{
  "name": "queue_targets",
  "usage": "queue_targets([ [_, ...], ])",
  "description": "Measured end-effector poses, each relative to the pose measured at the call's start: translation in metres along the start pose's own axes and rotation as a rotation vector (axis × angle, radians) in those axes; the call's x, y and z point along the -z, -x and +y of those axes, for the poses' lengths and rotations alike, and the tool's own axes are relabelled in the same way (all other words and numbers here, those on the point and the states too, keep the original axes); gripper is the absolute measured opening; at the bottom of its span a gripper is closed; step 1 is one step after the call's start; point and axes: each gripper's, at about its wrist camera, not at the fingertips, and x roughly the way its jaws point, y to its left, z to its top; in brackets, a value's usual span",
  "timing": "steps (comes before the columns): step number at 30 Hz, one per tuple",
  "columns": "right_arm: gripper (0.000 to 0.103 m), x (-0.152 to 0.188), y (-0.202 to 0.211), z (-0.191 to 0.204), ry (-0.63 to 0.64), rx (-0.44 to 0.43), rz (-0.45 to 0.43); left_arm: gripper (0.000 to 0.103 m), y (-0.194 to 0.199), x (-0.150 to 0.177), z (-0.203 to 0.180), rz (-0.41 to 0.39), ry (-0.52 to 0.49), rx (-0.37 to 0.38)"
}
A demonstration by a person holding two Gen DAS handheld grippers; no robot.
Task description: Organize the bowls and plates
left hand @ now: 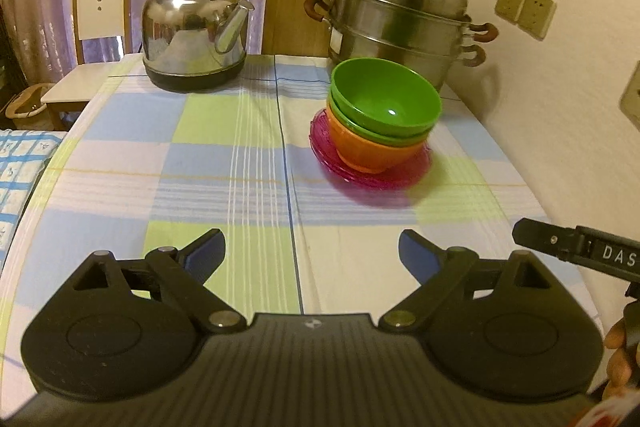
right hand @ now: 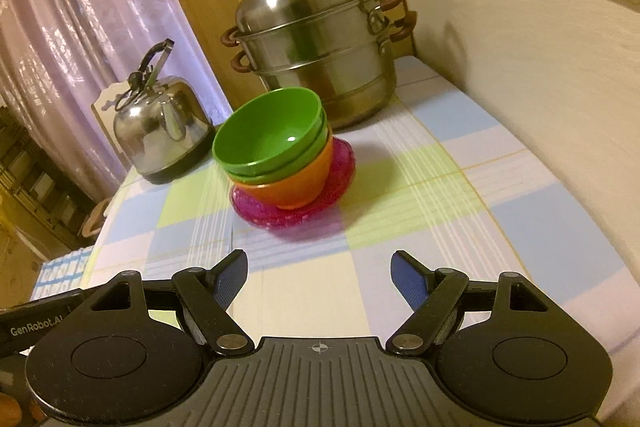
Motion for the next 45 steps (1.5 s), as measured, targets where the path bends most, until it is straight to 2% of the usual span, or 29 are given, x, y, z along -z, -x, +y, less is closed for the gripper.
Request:
queue_targets([
  [7,0.078,0.029,0.048,0.002,0.011,0.021,-0.006,0.092,0.047,0.030,-0.008,-0.046,0.004,0.006],
  [10,0.078,0.042,0.066,0.004,0.015,0.033,-0.001,0.093,0.064,0.043,-0.012,-0.042,0.005,0.020],
  [19,0.078,0.071,0.113,0.018,0.091,0.042,0.004,0.092,0.106,0.076,-0.017,-0.011,0.002,0.002],
  [25,0.078,0.077,0.137,0.028,0.148,0.059,-0.032,0.092,0.127,0.083,-0.019,-0.010,0.014,-0.012],
  [31,0.078,0.082,0.154,0.033,0.162,0.039,-0.057,0.092,0.145,0.083,-0.029,-0.003,0.037,0.051],
  [39,0.078,0.077,0.163,0.031,0.150,0.037,-0.079,0.092,0.156,0.079,-0.046,-0.050,-0.005,0.015],
  [45,0.078,0.076,0.166,0.030,0.158,0.043,-0.080,0.092,0.153,0.079,-0.045,-0.055,-0.007,0.006],
])
